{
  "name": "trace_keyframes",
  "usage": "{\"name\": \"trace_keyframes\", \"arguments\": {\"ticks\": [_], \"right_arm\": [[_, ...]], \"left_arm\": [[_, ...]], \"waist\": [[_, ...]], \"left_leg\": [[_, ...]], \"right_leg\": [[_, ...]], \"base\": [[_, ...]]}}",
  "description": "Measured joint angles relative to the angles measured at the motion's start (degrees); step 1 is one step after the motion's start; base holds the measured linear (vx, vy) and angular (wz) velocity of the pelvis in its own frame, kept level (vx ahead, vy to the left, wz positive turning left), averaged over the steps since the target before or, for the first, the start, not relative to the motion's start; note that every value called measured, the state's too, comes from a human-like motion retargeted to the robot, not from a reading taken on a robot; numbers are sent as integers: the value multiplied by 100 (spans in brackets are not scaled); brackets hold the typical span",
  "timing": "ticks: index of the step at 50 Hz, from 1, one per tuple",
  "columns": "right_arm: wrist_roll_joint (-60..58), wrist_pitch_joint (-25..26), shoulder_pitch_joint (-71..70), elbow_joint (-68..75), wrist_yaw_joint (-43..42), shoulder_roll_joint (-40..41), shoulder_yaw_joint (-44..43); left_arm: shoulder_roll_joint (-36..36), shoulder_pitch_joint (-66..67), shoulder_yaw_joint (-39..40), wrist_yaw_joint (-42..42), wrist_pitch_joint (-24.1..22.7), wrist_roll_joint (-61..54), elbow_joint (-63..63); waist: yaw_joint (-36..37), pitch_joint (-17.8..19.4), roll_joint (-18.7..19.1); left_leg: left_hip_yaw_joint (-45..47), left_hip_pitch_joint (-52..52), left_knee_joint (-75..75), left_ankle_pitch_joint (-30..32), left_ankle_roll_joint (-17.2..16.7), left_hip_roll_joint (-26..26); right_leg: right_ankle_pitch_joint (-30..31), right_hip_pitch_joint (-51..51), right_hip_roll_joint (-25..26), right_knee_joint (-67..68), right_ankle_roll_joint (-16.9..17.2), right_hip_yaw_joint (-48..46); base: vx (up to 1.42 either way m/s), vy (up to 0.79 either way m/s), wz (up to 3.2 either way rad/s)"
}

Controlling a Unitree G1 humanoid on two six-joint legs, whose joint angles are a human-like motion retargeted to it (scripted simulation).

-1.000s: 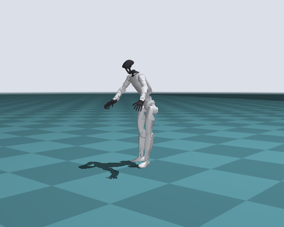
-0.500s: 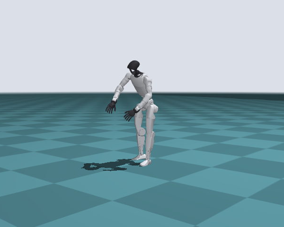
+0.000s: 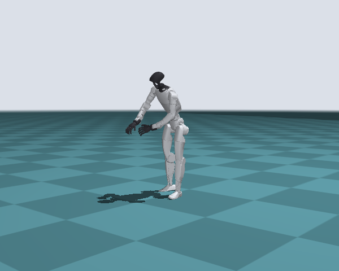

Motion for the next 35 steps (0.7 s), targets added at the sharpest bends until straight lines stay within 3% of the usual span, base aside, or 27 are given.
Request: {"name": "trace_keyframes", "arguments": {"ticks": [6,17,20,23,25,28,35], "right_arm": [[1096,-324,1094,-1198,-90,-302,-720],[2083,-600,2393,-2782,-121,-512,-1464],[2266,-608,2444,-2899,-98,-630,-1566],[2420,-615,2369,-2905,-87,-705,-1688],[2498,-615,2324,-2869,-80,-732,-1785],[2559,-608,2325,-2801,-52,-752,-1930],[2609,-557,2358,-2745,13,-906,-1931]], "left_arm": [[910,931,563,-91,-137,207,-464],[2132,3235,1975,-429,-279,-500,-1170],[2100,3571,2317,-534,-211,-716,-1199],[1942,3706,2648,-542,-100,-869,-1123],[1780,3753,2847,-515,-18,-935,-1038],[1489,3826,3117,-512,104,-1011,-916],[972,3859,3407,-688,206,-1626,-863]], "waist": [[142,-177,272],[547,-1069,634],[559,-1146,753],[602,-1217,918],[598,-1255,970],[519,-1325,1009],[239,-1414,1098]], "left_leg": [[33,228,0,-186,0,-87],[-187,1258,0,-841,18,-174],[-453,1702,3,-1072,170,-369],[-702,1937,136,-1281,225,-273],[-888,2032,293,-1451,251,-242],[-1213,2159,443,-1624,261,-234],[-1956,2383,536,-1739,261,-269]], "right_leg": [[-83,194,-106,19,0,-43],[-85,987,-435,551,0,-95],[-63,1158,-804,1353,-105,-265],[-66,917,-919,2541,-543,-419],[-137,668,-941,3306,-725,-344],[-317,312,-672,3898,-721,23],[-400,-106,-160,2647,-723,35]], "base": [[12,1,-2],[33,12,16],[35,33,75],[27,19,72],[27,13,85],[28,9,101],[30,3,100]]}}
